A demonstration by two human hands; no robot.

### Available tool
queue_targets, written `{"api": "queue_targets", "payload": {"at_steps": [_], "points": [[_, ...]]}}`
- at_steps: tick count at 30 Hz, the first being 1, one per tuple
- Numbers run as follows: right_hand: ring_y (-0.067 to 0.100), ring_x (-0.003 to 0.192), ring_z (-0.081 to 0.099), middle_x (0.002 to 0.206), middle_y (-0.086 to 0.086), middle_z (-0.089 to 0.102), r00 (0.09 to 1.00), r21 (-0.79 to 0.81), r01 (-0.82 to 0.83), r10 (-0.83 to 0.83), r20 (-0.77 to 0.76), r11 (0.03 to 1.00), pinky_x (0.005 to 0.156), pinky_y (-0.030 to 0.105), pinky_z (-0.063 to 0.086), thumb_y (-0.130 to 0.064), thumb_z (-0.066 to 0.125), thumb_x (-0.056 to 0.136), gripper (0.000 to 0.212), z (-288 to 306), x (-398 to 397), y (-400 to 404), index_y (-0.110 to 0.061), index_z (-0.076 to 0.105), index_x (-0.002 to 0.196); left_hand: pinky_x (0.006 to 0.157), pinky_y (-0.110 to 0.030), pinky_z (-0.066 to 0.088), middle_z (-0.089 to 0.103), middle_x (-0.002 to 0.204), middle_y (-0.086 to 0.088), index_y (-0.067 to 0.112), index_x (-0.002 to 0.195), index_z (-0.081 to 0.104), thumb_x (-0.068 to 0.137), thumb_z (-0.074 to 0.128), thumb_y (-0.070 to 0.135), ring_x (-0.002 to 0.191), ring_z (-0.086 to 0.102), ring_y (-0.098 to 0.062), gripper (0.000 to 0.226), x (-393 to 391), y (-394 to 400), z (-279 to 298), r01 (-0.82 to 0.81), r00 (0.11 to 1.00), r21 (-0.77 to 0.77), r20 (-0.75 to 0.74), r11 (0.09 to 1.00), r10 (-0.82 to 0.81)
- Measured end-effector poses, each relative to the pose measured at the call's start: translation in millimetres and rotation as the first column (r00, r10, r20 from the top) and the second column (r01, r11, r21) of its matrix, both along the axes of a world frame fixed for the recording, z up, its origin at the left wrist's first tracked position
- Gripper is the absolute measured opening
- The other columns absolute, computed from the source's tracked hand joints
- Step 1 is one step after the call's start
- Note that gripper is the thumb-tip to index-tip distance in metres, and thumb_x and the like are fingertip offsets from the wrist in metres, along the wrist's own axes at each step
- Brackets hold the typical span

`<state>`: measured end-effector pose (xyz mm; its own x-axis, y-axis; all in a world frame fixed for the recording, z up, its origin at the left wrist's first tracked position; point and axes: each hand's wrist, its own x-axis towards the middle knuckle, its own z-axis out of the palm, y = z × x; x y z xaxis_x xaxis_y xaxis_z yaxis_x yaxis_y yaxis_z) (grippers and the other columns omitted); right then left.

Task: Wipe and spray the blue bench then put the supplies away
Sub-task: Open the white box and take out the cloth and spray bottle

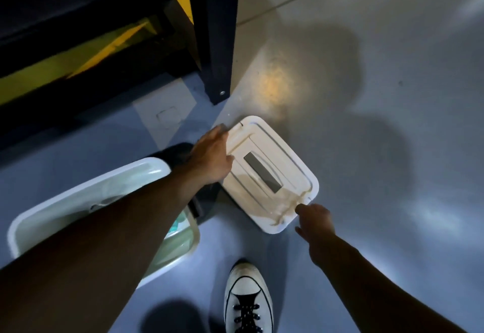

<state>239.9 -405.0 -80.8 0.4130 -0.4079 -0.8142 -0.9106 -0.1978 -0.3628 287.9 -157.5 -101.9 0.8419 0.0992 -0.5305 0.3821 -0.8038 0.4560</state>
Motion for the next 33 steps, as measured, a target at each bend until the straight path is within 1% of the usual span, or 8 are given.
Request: {"api": "queue_targets", "payload": {"at_steps": [4, 8, 17, 20, 23, 26, 28, 33], "points": [[0.027, 0.086, 0.066, 0.093, 0.005, 0.07, 0.911, -0.08, -0.363, 0.371, 0.181, 0.928, 0.068, 0.029, 0.05, -0.008, 0.059, 0.092, 0.017, 57, -14, 33, -0.014, 0.069, 0.104, 0.099, -0.038, 0.053, 0.067, 0.123, -0.002, 0.024, 0.12, 0.066, 0.094, 0.062, 0.025, 0.112, 0.065, -0.022, 0.026, -30, 13, 72, -0.184, 0.909, -0.139, 0.352, 0.973, 0.222], [0.021, 0.077, 0.071, 0.083, -0.001, 0.075, 0.72, -0.048, -0.665, 0.656, 0.225, 0.746, 0.061, 0.03, 0.052, -0.023, 0.06, 0.094, 0.013, 108, -32, 86, -0.023, 0.07, 0.087, 0.077, -0.033, 0.057, 0.073, 0.082, 0.005, 0.024, 0.091, 0.068, 0.092, 0.062, 0.023, 0.077, 0.069, -0.017, 0.006, -92, 57, 129, -0.444, 0.773, -0.329, 0.33, 0.833, 0.542], [0.022, 0.089, 0.07, 0.093, 0.0, 0.074, 0.218, -0.153, -0.948, 0.921, 0.321, 0.278, 0.083, 0.042, 0.057, -0.016, 0.062, 0.087, 0.013, 107, -88, 182, -0.024, 0.07, 0.093, 0.08, -0.029, 0.058, 0.074, 0.077, 0.008, 0.026, 0.081, 0.073, 0.084, 0.071, 0.013, 0.076, 0.072, -0.012, 0.014, -282, 127, 128, -0.808, 0.523, -0.219, 0.16, 0.547, 0.837], [0.034, 0.116, 0.059, 0.123, 0.009, 0.06, -0.086, -0.319, -0.948, 0.967, 0.242, -0.004, 0.096, 0.047, 0.05, -0.022, 0.065, 0.084, 0.039, 67, -93, 208, -0.017, 0.061, 0.123, 0.071, -0.009, 0.053, 0.07, 0.084, -0.006, -0.009, 0.101, 0.069, 0.087, 0.06, -0.017, 0.068, 0.069, 0.003, 0.018, -300, 125, 104, -0.84, 0.456, -0.299, 0.061, 0.452, 0.888], [0.036, 0.137, 0.04, 0.15, 0.012, 0.04, -0.323, -0.39, -0.88, 0.943, 0.076, -0.27, 0.107, 0.045, 0.038, -0.041, 0.069, 0.083, 0.077, 29, -86, 240, -0.018, 0.038, 0.149, 0.074, -0.004, 0.051, 0.07, 0.093, -0.004, 0.001, 0.104, 0.068, 0.089, 0.067, -0.007, 0.077, 0.07, 0.001, 0.018, -304, 122, 80, -0.85, 0.429, -0.333, 0.013, 0.408, 0.903], [0.036, 0.132, 0.044, 0.146, 0.013, 0.043, -0.376, -0.398, -0.839, 0.924, -0.067, -0.37, 0.1, 0.045, 0.04, -0.049, 0.074, 0.078, 0.091, 8, -80, 262, -0.018, 0.03, 0.152, 0.076, -0.01, 0.052, 0.062, 0.095, -0.002, 0.011, 0.103, 0.064, 0.095, 0.059, -0.004, 0.08, 0.069, -0.005, 0.017, -295, 122, 74, -0.834, 0.453, -0.318, 0.072, 0.451, 0.889], [0.036, 0.123, 0.05, 0.137, 0.012, 0.052, -0.383, -0.454, -0.806, 0.919, -0.09, -0.38, 0.095, 0.046, 0.044, -0.054, 0.073, 0.078, 0.083, -4, -83, 268, -0.017, 0.038, 0.143, 0.086, -0.01, 0.046, 0.063, 0.112, -0.003, 0.01, 0.121, 0.062, 0.094, 0.066, 0.01, 0.1, 0.068, -0.008, 0.027, -294, 126, 70, -0.772, 0.594, -0.207, 0.102, 0.601, 0.798], [0.036, 0.117, 0.056, 0.129, 0.01, 0.056, -0.26, -0.409, -0.892, 0.958, 0.117, -0.192, 0.09, 0.048, 0.05, -0.061, 0.071, 0.072, 0.08, 15, -78, 256, -0.018, 0.046, 0.133, 0.118, -0.032, 0.034, 0.033, 0.159, -0.005, 0.024, 0.15, 0.042, 0.089, 0.067, 0.027, 0.147, 0.034, -0.025, 0.065, -277, 132, 55, -0.552, 0.831, -0.032, -0.105, 0.833, 0.546]]}}
